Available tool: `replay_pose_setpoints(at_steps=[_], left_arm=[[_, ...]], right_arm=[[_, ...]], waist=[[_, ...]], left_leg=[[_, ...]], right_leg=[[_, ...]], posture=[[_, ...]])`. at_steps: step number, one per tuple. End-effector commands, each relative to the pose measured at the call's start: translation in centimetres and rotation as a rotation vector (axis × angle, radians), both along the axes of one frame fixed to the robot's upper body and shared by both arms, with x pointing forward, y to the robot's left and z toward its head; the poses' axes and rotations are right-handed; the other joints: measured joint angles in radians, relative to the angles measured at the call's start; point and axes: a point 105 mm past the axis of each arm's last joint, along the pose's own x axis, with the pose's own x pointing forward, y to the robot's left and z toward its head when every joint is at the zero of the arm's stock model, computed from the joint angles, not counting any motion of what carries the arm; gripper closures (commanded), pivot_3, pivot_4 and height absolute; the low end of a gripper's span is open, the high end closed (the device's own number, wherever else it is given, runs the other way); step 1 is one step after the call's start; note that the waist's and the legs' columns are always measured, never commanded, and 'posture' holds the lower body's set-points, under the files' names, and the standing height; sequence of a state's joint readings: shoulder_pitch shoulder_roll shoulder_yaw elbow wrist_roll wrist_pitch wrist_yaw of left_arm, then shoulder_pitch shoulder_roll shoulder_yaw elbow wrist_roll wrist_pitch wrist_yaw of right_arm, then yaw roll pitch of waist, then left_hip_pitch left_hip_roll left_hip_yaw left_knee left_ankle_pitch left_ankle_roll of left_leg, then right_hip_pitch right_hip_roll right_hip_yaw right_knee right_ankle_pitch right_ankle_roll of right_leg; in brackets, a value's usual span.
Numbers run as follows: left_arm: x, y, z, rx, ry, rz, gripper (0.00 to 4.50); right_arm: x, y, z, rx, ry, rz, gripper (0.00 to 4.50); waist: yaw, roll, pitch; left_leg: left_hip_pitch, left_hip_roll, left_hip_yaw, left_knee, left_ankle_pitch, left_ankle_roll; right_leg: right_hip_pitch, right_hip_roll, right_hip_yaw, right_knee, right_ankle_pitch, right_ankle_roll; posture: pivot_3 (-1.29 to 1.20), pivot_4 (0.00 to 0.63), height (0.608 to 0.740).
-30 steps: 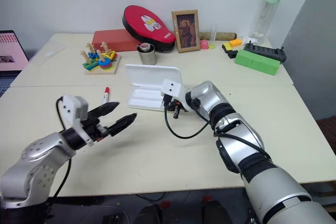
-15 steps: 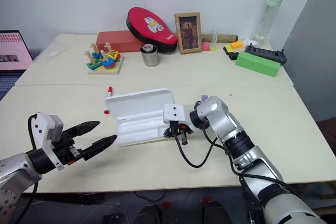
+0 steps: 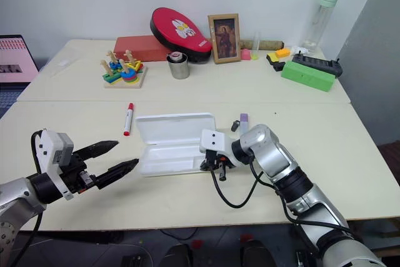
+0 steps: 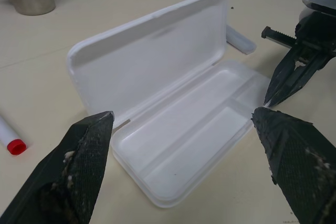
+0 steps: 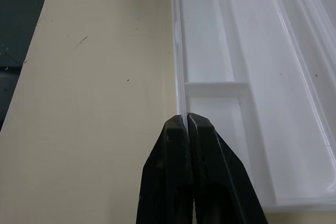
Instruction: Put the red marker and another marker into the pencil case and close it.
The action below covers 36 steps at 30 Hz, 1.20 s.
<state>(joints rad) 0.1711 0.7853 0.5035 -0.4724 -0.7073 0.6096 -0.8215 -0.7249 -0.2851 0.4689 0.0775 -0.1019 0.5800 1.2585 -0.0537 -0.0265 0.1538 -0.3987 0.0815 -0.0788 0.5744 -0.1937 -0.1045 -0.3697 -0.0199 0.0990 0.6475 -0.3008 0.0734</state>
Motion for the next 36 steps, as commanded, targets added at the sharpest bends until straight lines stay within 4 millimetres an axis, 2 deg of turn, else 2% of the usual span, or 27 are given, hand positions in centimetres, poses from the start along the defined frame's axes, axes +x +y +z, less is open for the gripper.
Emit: replay_pose_setpoints(at_steps=[1, 9, 10, 11, 19, 22, 24, 27, 29, 30, 32, 36], left_arm=[[0.2, -0.5, 0.7, 0.012, -0.019, -0.035, 0.00], [0.3, -0.6, 0.7, 0.009, -0.021, -0.037, 0.00], [0.3, -0.7, 0.7, 0.007, -0.022, -0.037, 0.00], [0.3, -0.7, 0.7, 0.007, -0.023, -0.036, 0.00], [0.3, -1.1, 0.7, -0.011, -0.028, -0.035, 0.00], [0.5, -1.0, 1.5, -0.050, -0.053, -0.018, 0.00], [1.0, -0.7, 2.7, -0.112, -0.092, 0.017, 0.00], [3.0, 0.9, 5.2, -0.189, -0.190, 0.156, 0.00], [5.3, 2.9, 6.2, -0.229, -0.235, 0.320, 0.00], [6.0, 3.4, 6.4, -0.240, -0.241, 0.367, 0.00], [7.9, 5.1, 5.9, -0.266, -0.233, 0.498, 0.00], [10.3, 6.2, 4.6, -0.246, -0.205, 0.628, 0.00]], right_arm=[[-0.7, 0.6, 0.9, 0.027, -0.030, 0.029, 4.46], [-1.0, 0.9, 1.2, 0.047, -0.028, 0.032, 4.46], [-0.9, 0.9, 1.2, 0.050, -0.029, 0.031, 4.07], [-1.0, 1.0, 1.3, 0.055, -0.029, 0.033, 3.98], [-1.4, 0.8, 3.0, 0.119, -0.015, 0.035, 2.03], [-1.5, 0.2, 4.3, 0.163, -0.005, 0.023, 1.17], [-1.3, -0.1, 5.3, 0.200, -0.002, 0.001, 0.70], [-1.3, -0.8, 7.9, 0.288, -0.012, -0.018, 0.07], [-0.6, -1.1, 10.8, 0.384, -0.059, -0.058, 0.01], [-0.4, -1.2, 11.6, 0.410, -0.072, -0.076, 0.01], [0.5, -1.4, 13.4, 0.454, -0.113, -0.128, 0.01], [1.8, -1.5, 15.1, 0.500, -0.150, -0.207, 0.01]], waist=[[0.000, 0.000, 0.000], [0.000, -0.001, 0.000], [0.000, -0.001, 0.000], [0.000, -0.001, 0.000], [0.000, -0.001, 0.000], [0.001, -0.001, -0.001], [0.006, -0.001, -0.001], [0.011, -0.003, -0.001], [0.015, -0.004, -0.002], [0.017, -0.004, -0.002], [0.017, -0.004, -0.002], [0.018, -0.005, -0.003]], left_leg=[[0.000, 0.000, 0.000, 0.000, 0.000, 0.000], [0.000, 0.000, 0.000, 0.000, 0.000, 0.000], [0.000, 0.000, 0.000, 0.000, 0.000, 0.000], [0.000, 0.000, 0.000, 0.000, 0.000, 0.000], [0.000, 0.000, 0.000, 0.000, 0.000, 0.000], [0.000, 0.000, 0.000, 0.000, 0.000, 0.000], [0.000, 0.000, 0.000, 0.000, 0.000, 0.000], [0.000, 0.000, 0.000, 0.001, 0.000, 0.000], [0.000, 0.000, -0.001, 0.001, 0.000, 0.000], [0.000, 0.000, -0.001, 0.001, 0.000, 0.000], [0.000, 0.000, -0.001, 0.002, 0.000, 0.000], [0.000, 0.000, -0.001, 0.001, 0.000, 0.000]], right_leg=[[0.000, 0.000, 0.000, 0.000, 0.000, 0.000], [0.000, 0.000, 0.000, 0.000, 0.000, 0.000], [0.000, 0.000, 0.000, 0.000, 0.000, 0.000], [0.000, 0.000, 0.000, 0.000, 0.000, 0.000], [0.000, 0.000, 0.000, 0.000, 0.000, 0.000], [0.000, 0.000, 0.000, 0.000, 0.000, 0.000], [0.000, 0.000, 0.000, 0.000, 0.000, 0.000], [0.000, 0.000, 0.000, 0.000, 0.000, 0.000], [0.001, 0.000, 0.000, 0.000, 0.000, 0.000], [0.001, 0.000, 0.000, 0.000, 0.000, 0.000], [0.001, 0.000, 0.000, 0.000, 0.001, 0.002], [0.001, 0.001, 0.000, 0.000, 0.001, 0.001]], posture=[[0.00, 0.150, 0.740], [0.00, 0.150, 0.740], [0.00, 0.150, 0.740], [0.00, 0.150, 0.740], [0.00, 0.150, 0.740], [0.00, 0.150, 0.740], [0.00, 0.150, 0.740], [0.00, 0.150, 0.740], [0.00, 0.150, 0.740], [0.00, 0.150, 0.740], [0.00, 0.150, 0.740], [0.00, 0.150, 0.740]])
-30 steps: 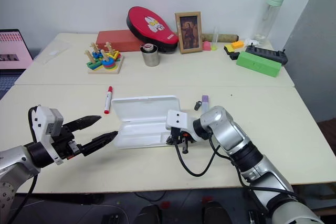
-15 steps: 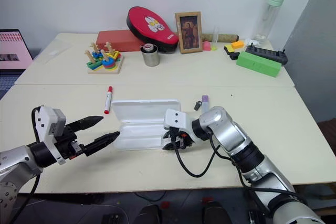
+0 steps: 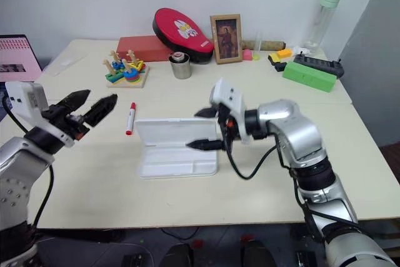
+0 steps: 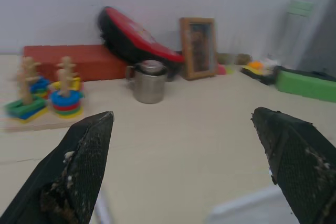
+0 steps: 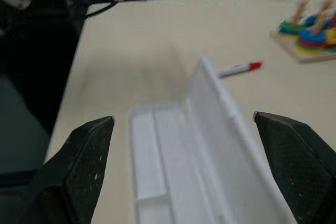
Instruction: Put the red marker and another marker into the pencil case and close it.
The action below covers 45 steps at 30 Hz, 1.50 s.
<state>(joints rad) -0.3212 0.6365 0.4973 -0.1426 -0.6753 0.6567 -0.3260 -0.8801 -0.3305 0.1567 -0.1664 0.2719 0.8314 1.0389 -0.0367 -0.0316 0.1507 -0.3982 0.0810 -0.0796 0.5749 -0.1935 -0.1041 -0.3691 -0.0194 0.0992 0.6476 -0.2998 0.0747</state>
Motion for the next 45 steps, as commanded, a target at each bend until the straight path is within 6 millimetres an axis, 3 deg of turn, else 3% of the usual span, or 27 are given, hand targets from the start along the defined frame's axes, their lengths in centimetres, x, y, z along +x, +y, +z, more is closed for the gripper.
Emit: replay_pose_setpoints(at_steps=[1, 6, 12, 17, 18, 24, 36, 43, 45], left_arm=[[1.9, 0.8, -0.8, 0.019, 0.032, 0.105, 0.00], [5.4, -0.3, -4.2, 0.033, 0.205, 0.115, 0.00], [7.2, -1.3, -6.3, 0.070, 0.338, 0.082, 0.00], [7.7, -0.4, -7.8, 0.130, 0.397, 0.137, 0.00], [7.6, -0.4, -8.1, 0.130, 0.404, 0.138, 0.37], [7.4, 0.1, -9.7, 0.123, 0.442, 0.154, 1.54], [7.4, 0.2, -10.1, 0.132, 0.448, 0.169, 3.96], [7.5, 0.4, -9.7, 0.131, 0.426, 0.177, 4.07], [7.8, 0.1, -8.0, 0.143, 0.336, 0.162, 4.07]], right_arm=[[1.0, -0.1, 2.0, 0.071, -0.024, -0.072, 0.01], [2.5, -0.2, 2.5, 0.088, -0.030, -0.171, 0.01], [2.5, 0.0, 3.2, 0.106, -0.030, -0.178, 0.01], [1.6, 0.5, 3.9, 0.140, -0.046, -0.135, 0.01], [1.2, 0.5, 4.0, 0.144, -0.049, -0.117, 0.00], [0.0, 0.7, 3.5, 0.126, -0.047, -0.063, 0.00], [0.1, 0.7, 3.5, 0.124, -0.050, -0.068, 0.00], [0.1, 0.7, 3.4, 0.123, -0.054, -0.064, 0.00], [0.2, 0.5, 3.5, 0.132, -0.062, -0.065, 0.00]], waist=[[0.003, 0.000, 0.000], [0.011, 0.000, 0.000], [0.005, 0.000, 0.000], [0.003, 0.000, 0.000], [0.003, 0.000, 0.000], [0.004, 0.000, 0.000], [0.005, 0.000, 0.000], [0.005, 0.000, 0.000], [0.005, 0.000, 0.000]], left_leg=[[0.000, 0.000, 0.000, 0.000, 0.000, 0.000], [-0.002, -0.001, 0.000, -0.001, 0.000, 0.000], [-0.002, -0.001, 0.000, -0.001, 0.000, 0.000], [-0.002, -0.001, 0.000, -0.001, 0.000, 0.000], [-0.002, -0.001, 0.000, -0.001, 0.000, 0.000], [-0.002, -0.001, 0.000, -0.001, 0.000, 0.000], [-0.002, -0.001, 0.000, 0.000, 0.000, 0.000], [-0.002, -0.001, 0.000, 0.000, 0.000, 0.000], [-0.002, -0.001, 0.000, 0.000, 0.000, 0.000]], right_leg=[[0.000, 0.000, 0.000, 0.000, 0.000, 0.000], [-0.001, -0.001, -0.001, 0.000, 0.000, -0.001], [-0.001, -0.001, -0.001, 0.000, 0.000, -0.001], [-0.001, -0.001, -0.001, 0.000, 0.000, -0.001], [-0.001, -0.001, -0.001, 0.000, 0.000, -0.001], [-0.001, -0.001, -0.001, 0.000, 0.000, -0.001], [-0.001, -0.001, -0.001, 0.001, 0.000, -0.001], [-0.001, -0.001, -0.001, 0.001, 0.000, -0.001], [-0.001, -0.001, -0.001, 0.001, 0.000, -0.001]], posture=[[0.00, 0.150, 0.740], [0.00, 0.150, 0.740], [0.00, 0.150, 0.740], [0.00, 0.150, 0.740], [0.00, 0.150, 0.740], [0.00, 0.150, 0.740], [0.00, 0.150, 0.740], [0.00, 0.150, 0.740], [0.00, 0.150, 0.740]])
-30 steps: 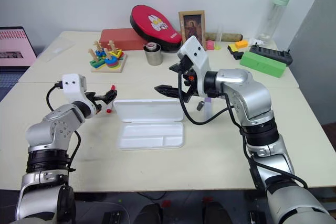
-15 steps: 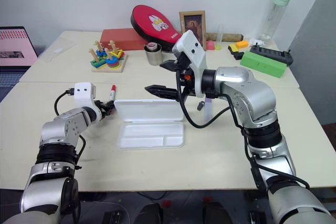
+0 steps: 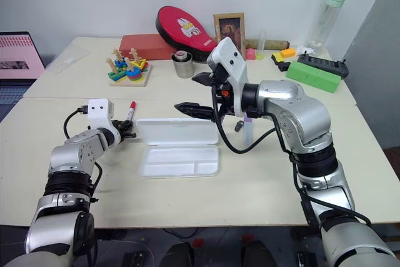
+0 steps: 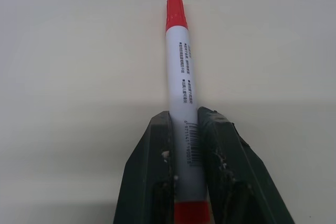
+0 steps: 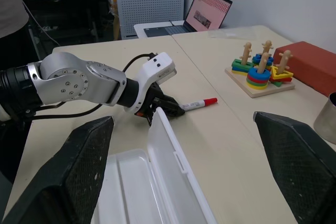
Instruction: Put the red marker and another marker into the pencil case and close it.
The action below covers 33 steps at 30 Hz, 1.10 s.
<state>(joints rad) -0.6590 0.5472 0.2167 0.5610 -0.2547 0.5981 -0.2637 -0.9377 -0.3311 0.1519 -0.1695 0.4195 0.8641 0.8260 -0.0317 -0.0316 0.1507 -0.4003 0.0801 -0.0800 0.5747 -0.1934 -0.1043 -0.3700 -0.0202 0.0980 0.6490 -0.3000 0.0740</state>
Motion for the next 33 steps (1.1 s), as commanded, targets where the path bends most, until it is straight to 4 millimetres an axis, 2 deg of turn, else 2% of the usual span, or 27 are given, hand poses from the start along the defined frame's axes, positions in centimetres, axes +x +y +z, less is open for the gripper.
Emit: replay_pose_setpoints(at_steps=[1, 3, 5, 7, 10, 12, 16, 18, 20, 23, 25, 33], left_arm=[[0.7, -0.1, 4.0, 0.039, -0.192, -0.031, 4.07], [0.6, -0.3, 8.1, 0.031, -0.381, -0.078, 4.07], [-0.4, -1.4, 12.2, 0.040, -0.555, -0.199, 4.07], [-2.0, -4.0, 14.8, 0.088, -0.650, -0.399, 4.07], [-4.9, -8.6, 16.3, 0.182, -0.688, -0.724, 4.07], [-6.9, -11.1, 15.8, 0.239, -0.636, -0.936, 4.07], [-10.1, -13.3, 13.4, 0.314, -0.457, -1.222, 4.07], [-11.4, -13.7, 11.6, 0.350, -0.336, -1.330, 4.07], [-12.0, -14.0, 8.6, 0.427, -0.214, -1.413, 4.07], [-12.0, -14.2, 6.3, 0.497, -0.150, -1.458, 4.07], [-11.8, -14.3, 5.7, 0.528, -0.138, -1.468, 4.07], [-10.3, -12.0, 3.6, 0.659, -0.060, -1.423, 4.07]], right_arm=[[-0.4, -0.3, 1.2, 0.035, -0.058, 0.014, 0.00], [-0.3, -0.9, 1.6, 0.050, -0.083, 0.013, 0.00], [-0.4, -1.8, 2.4, 0.062, -0.109, 0.015, 0.00], [-0.4, -3.0, 2.9, 0.067, -0.122, 0.012, 0.00], [-0.7, -4.9, 2.8, 0.046, -0.115, 0.012, 0.00], [-1.1, -6.0, 1.9, 0.004, -0.106, 0.019, 0.00], [-1.6, -7.2, 0.4, -0.059, -0.078, 0.019, 0.00], [-2.3, -7.5, -0.4, -0.090, -0.067, 0.039, 0.00], [-2.4, -7.3, -0.7, -0.088, -0.062, 0.031, 0.00], [-2.6, -7.1, -1.1, -0.088, -0.055, 0.022, 0.00], [-2.7, -7.2, -1.5, -0.097, -0.049, 0.009, 0.00], [-3.0, -7.5, -2.9, -0.123, -0.010, -0.021, 0.00]], waist=[[0.000, 0.000, 0.000], [0.000, 0.000, 0.000], [0.001, 0.000, 0.000], [0.002, 0.000, 0.000], [0.003, 0.000, 0.000], [0.003, 0.002, 0.000], [-0.002, 0.004, 0.002], [-0.004, 0.005, 0.003], [-0.013, 0.006, 0.003], [-0.013, 0.007, 0.004], [-0.008, 0.007, 0.003], [0.001, 0.007, 0.004]], left_leg=[[0.000, 0.000, 0.000, 0.000, 0.000, 0.000], [0.000, 0.000, 0.000, 0.000, 0.000, 0.000], [-0.001, 0.000, 0.000, 0.000, 0.000, 0.000], [-0.002, 0.000, 0.000, 0.000, 0.000, 0.000], [-0.001, 0.000, 0.000, -0.001, 0.000, -0.001], [-0.001, 0.000, 0.001, -0.001, 0.000, -0.001], [0.000, 0.000, 0.001, -0.001, 0.000, 0.000], [0.000, 0.000, 0.001, 0.000, 0.000, 0.000], [0.000, 0.001, 0.001, -0.001, 0.000, 0.000], [0.001, 0.000, 0.001, 0.000, 0.000, 0.001], [0.000, 0.001, 0.001, 0.000, 0.000, 0.001], [-0.001, 0.001, 0.001, 0.000, 0.000, 0.001]], right_leg=[[0.000, 0.000, 0.000, 0.000, 0.000, 0.000], [0.000, 0.000, 0.000, 0.000, 0.000, 0.000], [0.000, 0.000, 0.000, -0.001, 0.000, 0.000], [-0.001, 0.000, 0.000, -0.001, 0.000, 0.000], [0.000, -0.001, 0.000, -0.003, 0.000, 0.000], [0.001, -0.001, 0.000, -0.004, 0.000, 0.000], [0.001, -0.001, 0.000, -0.003, 0.000, 0.000], [0.001, 0.000, 0.001, -0.002, 0.000, 0.000], [0.001, 0.001, 0.002, -0.003, -0.001, 0.000], [0.001, 0.000, 0.003, -0.003, -0.001, 0.000], [0.000, 0.001, 0.002, -0.003, -0.001, 0.000], [0.000, 0.001, 0.002, -0.004, -0.001, 0.000]], posture=[[0.00, 0.150, 0.740], [0.00, 0.150, 0.740], [0.00, 0.150, 0.740], [0.00, 0.150, 0.740], [0.00, 0.150, 0.740], [0.00, 0.150, 0.740], [0.00, 0.150, 0.740], [0.00, 0.150, 0.740], [0.00, 0.150, 0.740], [0.00, 0.150, 0.740], [0.00, 0.150, 0.740], [0.00, 0.150, 0.740]])
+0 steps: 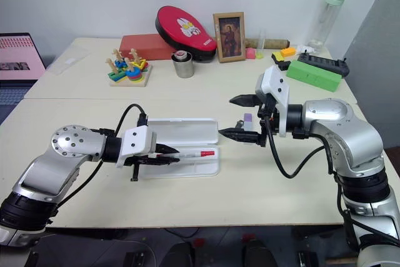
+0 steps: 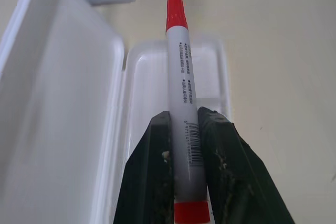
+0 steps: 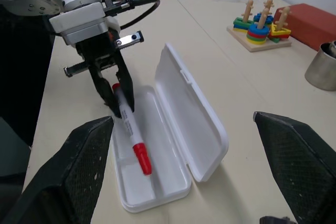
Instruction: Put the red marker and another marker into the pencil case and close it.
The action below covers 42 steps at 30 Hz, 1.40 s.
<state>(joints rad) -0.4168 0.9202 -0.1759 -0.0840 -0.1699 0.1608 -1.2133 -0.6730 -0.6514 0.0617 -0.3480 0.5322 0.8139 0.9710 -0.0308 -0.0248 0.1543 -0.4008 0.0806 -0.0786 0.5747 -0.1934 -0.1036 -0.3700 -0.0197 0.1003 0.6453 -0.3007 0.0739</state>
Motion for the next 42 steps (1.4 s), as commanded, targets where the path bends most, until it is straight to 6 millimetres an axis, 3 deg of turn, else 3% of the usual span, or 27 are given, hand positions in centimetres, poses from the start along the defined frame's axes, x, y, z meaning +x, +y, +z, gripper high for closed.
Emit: replay_pose_setpoints(at_steps=[1, 8, 21, 23, 25, 40, 42], left_arm=[[0.4, 0.5, 0.2, 0.037, -0.041, -0.009, 4.07], [1.0, 1.5, -1.0, 0.057, -0.036, 0.037, 4.07], [1.3, 1.3, -1.3, 0.055, -0.049, 0.043, 4.07], [1.4, 1.1, -1.1, 0.045, -0.052, 0.043, 3.37], [1.5, 1.1, -1.0, 0.043, -0.054, 0.044, 3.18], [1.4, 0.8, -0.9, 0.020, -0.064, 0.057, 0.21], [1.2, 0.5, -0.7, -0.001, -0.065, 0.054, 0.07]], right_arm=[[-0.6, 0.1, 0.5, 0.000, -0.033, 0.003, 0.00], [-0.5, 0.5, 0.0, 0.004, -0.016, 0.003, 0.00], [-0.4, 0.8, -0.2, 0.009, -0.010, 0.005, 0.00], [-0.4, 0.8, -0.2, 0.011, -0.009, 0.005, 0.00], [-0.5, 0.8, -0.2, 0.013, -0.007, 0.006, 0.00], [-0.4, 0.8, -0.3, 0.022, 0.002, 0.000, 0.00], [-0.3, 0.7, -0.3, 0.028, 0.008, -0.003, 0.00]], waist=[[0.000, 0.000, 0.000], [0.000, 0.000, 0.000], [0.000, 0.000, 0.000], [0.000, 0.000, 0.000], [0.000, 0.000, 0.000], [0.000, 0.000, 0.000], [0.000, 0.000, 0.000]], left_leg=[[0.000, 0.000, 0.000, 0.000, 0.000, 0.000], [0.000, 0.000, 0.000, 0.000, 0.000, 0.000], [0.000, 0.000, 0.000, 0.000, 0.000, 0.000], [0.000, 0.000, 0.000, 0.000, 0.000, 0.000], [0.000, 0.000, 0.000, 0.000, 0.000, 0.000], [0.000, 0.000, 0.000, 0.000, 0.000, 0.000], [0.000, 0.000, 0.000, 0.000, 0.000, 0.000]], right_leg=[[0.000, 0.000, 0.000, 0.000, 0.000, 0.000], [0.000, 0.000, 0.000, 0.000, 0.000, 0.000], [0.000, 0.000, 0.000, 0.001, 0.000, 0.000], [0.000, 0.000, 0.000, 0.001, 0.000, 0.000], [0.000, 0.000, 0.000, 0.001, 0.000, 0.000], [0.000, 0.000, 0.000, 0.001, 0.000, 0.000], [0.000, 0.000, 0.000, 0.001, 0.000, 0.000]], posture=[[0.00, 0.150, 0.740], [0.00, 0.150, 0.740], [0.00, 0.150, 0.740], [0.00, 0.150, 0.740], [0.00, 0.150, 0.740], [0.00, 0.150, 0.740], [0.00, 0.150, 0.740]])
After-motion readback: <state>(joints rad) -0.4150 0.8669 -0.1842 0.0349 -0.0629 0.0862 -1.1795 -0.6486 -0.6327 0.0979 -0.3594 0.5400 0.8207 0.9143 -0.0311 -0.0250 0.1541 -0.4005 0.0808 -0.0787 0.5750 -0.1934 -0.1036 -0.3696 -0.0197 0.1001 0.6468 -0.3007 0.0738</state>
